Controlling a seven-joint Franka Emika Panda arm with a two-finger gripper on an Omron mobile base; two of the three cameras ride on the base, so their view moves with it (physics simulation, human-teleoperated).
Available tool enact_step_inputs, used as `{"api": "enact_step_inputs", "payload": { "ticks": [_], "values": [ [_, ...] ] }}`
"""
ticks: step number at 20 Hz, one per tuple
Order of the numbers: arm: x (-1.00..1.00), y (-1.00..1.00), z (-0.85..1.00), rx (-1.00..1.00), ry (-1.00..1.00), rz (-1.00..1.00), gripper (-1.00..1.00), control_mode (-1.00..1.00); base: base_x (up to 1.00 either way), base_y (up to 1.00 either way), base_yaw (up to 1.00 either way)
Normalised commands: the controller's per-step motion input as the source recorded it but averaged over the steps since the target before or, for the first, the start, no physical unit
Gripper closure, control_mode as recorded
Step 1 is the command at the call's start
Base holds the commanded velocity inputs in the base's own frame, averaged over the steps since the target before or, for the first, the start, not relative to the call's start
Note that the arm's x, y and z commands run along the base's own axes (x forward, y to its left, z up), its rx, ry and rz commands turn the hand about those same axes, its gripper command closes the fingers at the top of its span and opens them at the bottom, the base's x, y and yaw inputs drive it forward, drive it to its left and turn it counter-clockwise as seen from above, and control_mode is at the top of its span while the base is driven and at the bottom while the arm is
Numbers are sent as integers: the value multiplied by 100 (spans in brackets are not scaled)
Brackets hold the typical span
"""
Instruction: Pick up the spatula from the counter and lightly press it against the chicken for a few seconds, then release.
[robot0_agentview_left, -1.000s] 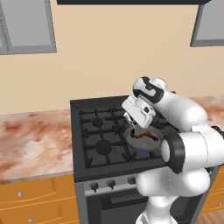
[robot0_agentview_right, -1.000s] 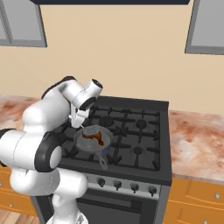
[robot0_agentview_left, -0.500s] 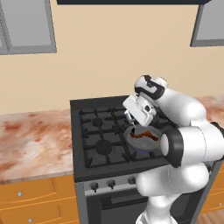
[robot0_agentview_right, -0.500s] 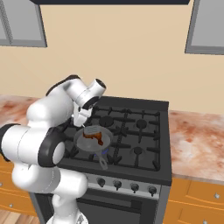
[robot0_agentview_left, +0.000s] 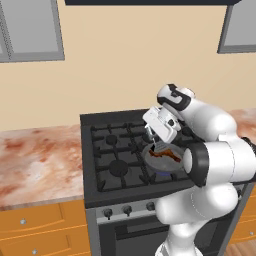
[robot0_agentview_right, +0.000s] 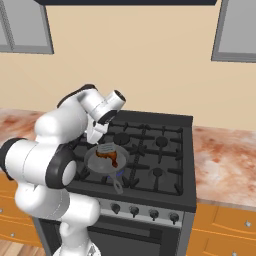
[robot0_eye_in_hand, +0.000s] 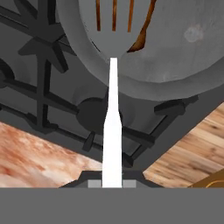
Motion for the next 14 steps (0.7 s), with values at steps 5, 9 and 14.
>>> {"api": "enact_step_inputs", "payload": {
  "ticks": [5, 9, 14],
  "values": [
    [0, -6, -11, 3, 2, 0, 100, -100, 0, 0, 0],
    [0, -4, -12, 3, 2, 0, 100, -100, 0, 0, 0],
    [0, -4, -8, 2, 1, 0, 100, -100, 0, 0, 0]
  ]
}}
